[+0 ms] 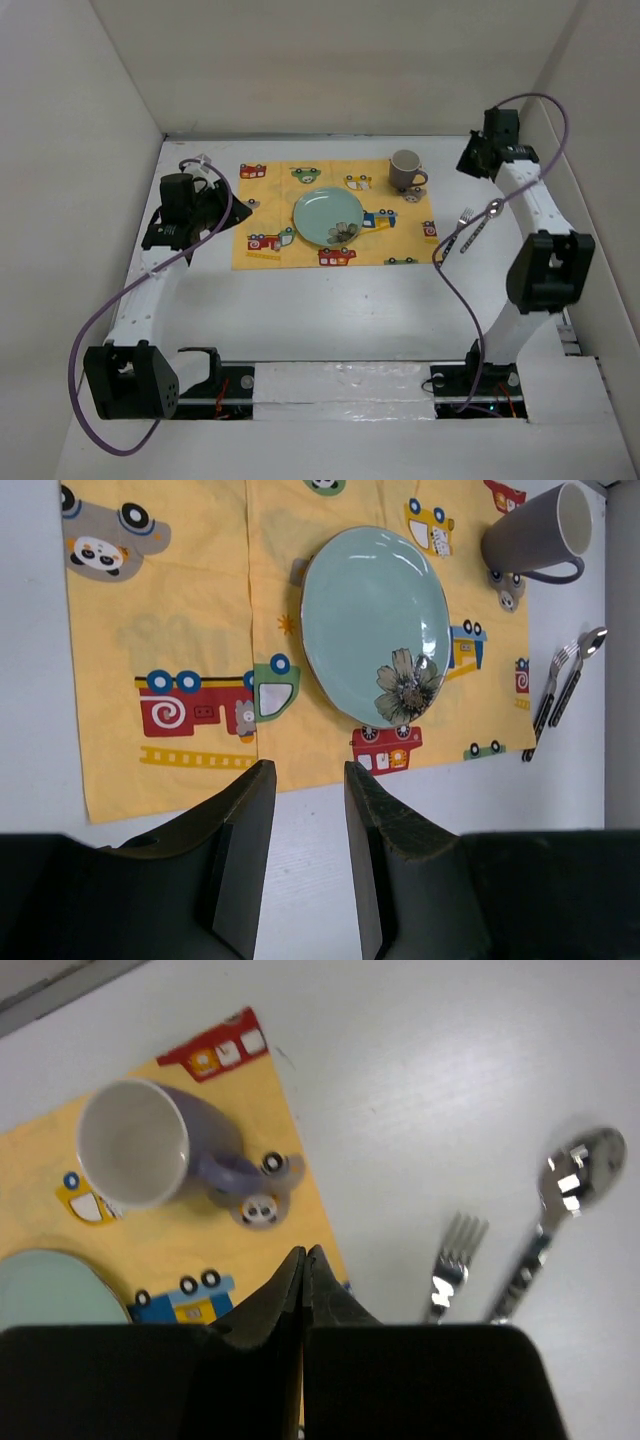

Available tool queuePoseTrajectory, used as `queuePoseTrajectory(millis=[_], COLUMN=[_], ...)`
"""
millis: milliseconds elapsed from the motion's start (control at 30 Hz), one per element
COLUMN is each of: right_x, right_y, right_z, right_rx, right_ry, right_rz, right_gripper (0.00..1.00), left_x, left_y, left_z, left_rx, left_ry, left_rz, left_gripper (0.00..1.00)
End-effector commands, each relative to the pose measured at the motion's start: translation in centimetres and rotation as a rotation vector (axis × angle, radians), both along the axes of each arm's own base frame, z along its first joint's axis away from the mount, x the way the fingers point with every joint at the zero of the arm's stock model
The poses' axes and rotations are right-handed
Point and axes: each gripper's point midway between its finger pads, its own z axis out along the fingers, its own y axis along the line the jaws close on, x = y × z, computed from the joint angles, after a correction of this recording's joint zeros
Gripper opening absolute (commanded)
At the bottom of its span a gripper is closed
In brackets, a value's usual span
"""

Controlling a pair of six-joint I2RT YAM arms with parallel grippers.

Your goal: Set the dinner table for one person

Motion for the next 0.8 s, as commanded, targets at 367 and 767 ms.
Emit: queuePoseTrajectory(millis=[367, 767], right_x=[-12.3, -12.4], right_y=[-1.3, -1.1], right_z=[-10.1, -15.4], right_rx=[-0.059, -0.074], right_ry=[0.21, 0.362], right_rz=[-0.032, -0.052], right_gripper=[0.38, 0.39], left_x=[0.1, -0.2], left_y=[-1.5, -1.5], left_z=[0.4, 0.7], left_rx=[-0.073, -0.071], left_ry=[-0.014, -0.034], left_rz=[-0.061, -0.062], left_gripper=[0.29, 0.29])
